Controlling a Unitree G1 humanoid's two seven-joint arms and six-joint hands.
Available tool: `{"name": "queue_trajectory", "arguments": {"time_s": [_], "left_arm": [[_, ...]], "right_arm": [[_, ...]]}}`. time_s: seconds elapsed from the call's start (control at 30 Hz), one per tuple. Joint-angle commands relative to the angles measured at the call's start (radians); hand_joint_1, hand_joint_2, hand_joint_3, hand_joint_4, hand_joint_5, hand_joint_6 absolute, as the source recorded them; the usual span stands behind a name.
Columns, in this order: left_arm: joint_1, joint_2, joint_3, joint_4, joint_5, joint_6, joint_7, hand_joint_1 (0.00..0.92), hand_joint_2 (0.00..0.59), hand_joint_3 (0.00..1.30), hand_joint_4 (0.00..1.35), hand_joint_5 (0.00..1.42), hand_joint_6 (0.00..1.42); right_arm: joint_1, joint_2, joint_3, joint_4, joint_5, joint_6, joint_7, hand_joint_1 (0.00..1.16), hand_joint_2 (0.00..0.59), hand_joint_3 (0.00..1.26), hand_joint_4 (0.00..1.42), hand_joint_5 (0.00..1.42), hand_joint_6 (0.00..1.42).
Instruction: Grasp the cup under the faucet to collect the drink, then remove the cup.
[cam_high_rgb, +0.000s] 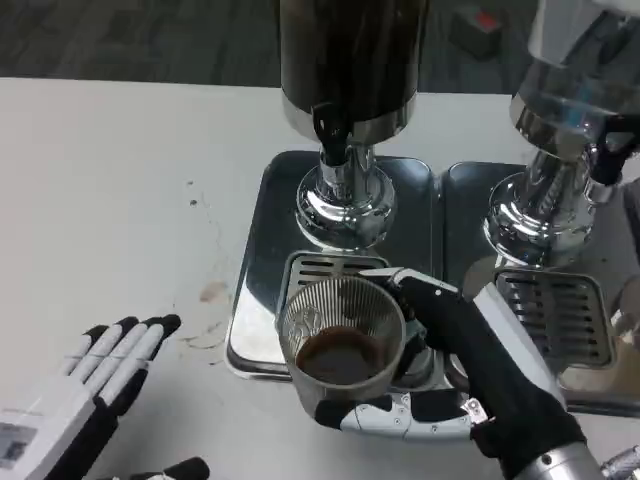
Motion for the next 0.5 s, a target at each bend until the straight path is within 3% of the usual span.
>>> {"name": "queue_trajectory", "arguments": {"time_s": [0.03,0.5], "left_arm": [[0.0,-0.009,-0.01,0.006,-0.013,0.002,-0.004,0.0,0.142,0.0,0.0,0.0,0.0],[0.009,-0.02,0.002,0.0,-0.024,0.025,-0.005,0.0,0.147,0.0,0.0,0.0,0.0]], "right_arm": [[-0.007,0.017,0.003,-0.022,0.011,-0.004,-0.011,1.0,0.222,0.48,0.64,0.68,0.81],[-0.013,0.026,-0.002,-0.002,0.031,-0.002,-0.01,1.0,0.222,0.48,0.64,0.68,0.81]]}}
